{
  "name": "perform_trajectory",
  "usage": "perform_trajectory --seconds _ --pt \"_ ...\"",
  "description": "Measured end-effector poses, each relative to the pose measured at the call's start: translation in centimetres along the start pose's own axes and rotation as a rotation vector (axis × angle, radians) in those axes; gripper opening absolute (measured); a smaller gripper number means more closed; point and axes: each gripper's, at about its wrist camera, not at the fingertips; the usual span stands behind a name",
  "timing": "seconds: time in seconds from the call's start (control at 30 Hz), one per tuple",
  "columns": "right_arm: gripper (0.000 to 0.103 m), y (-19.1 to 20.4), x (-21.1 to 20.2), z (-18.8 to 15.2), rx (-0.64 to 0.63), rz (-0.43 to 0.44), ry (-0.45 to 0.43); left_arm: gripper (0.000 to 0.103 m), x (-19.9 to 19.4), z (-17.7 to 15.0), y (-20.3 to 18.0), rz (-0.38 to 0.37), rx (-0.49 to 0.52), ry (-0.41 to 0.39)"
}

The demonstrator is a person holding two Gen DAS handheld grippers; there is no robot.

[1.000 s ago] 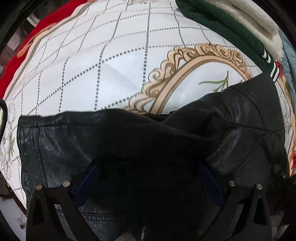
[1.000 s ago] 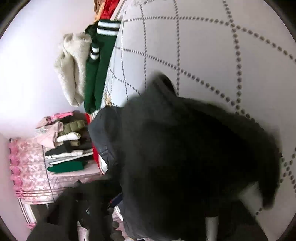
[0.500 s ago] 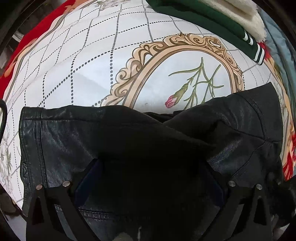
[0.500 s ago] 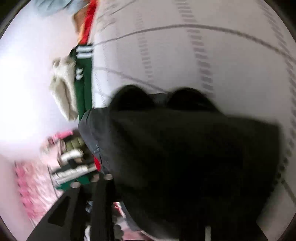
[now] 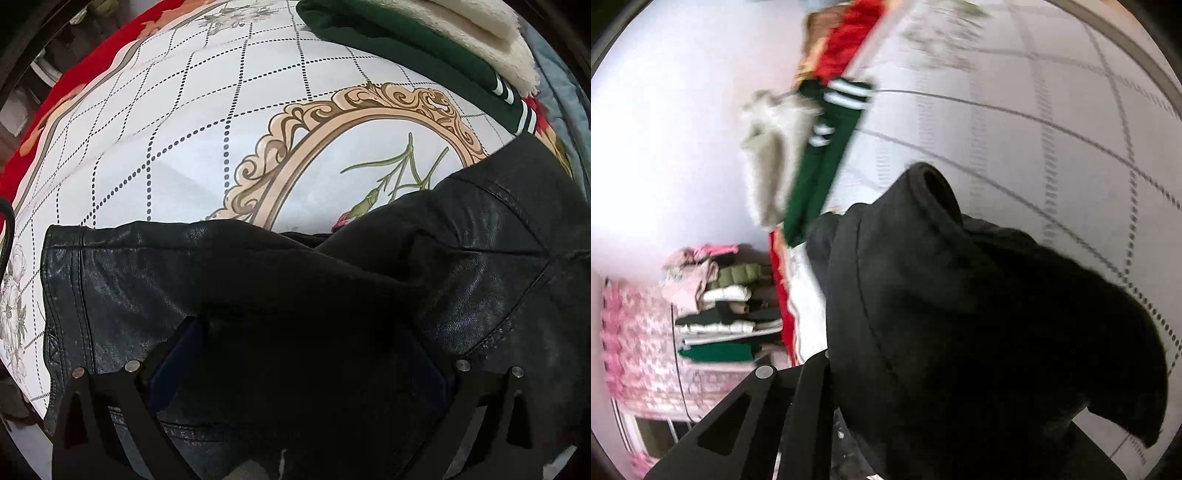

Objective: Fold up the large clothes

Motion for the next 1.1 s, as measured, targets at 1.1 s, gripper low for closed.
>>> perform_trajectory --seconds 1.1 --pt "0.032 19.6 23.0 -33.8 -0.929 -0.297 0.753 0.103 -18.0 -14.1 27.2 0.176 -0.745 -0.240"
Point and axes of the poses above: each gripper's, at about its wrist camera, not at the fingertips, and x roughly the way its jaws point, y to its left, z to its top, and after that the axes turned 3 degrees about -z, right-handed
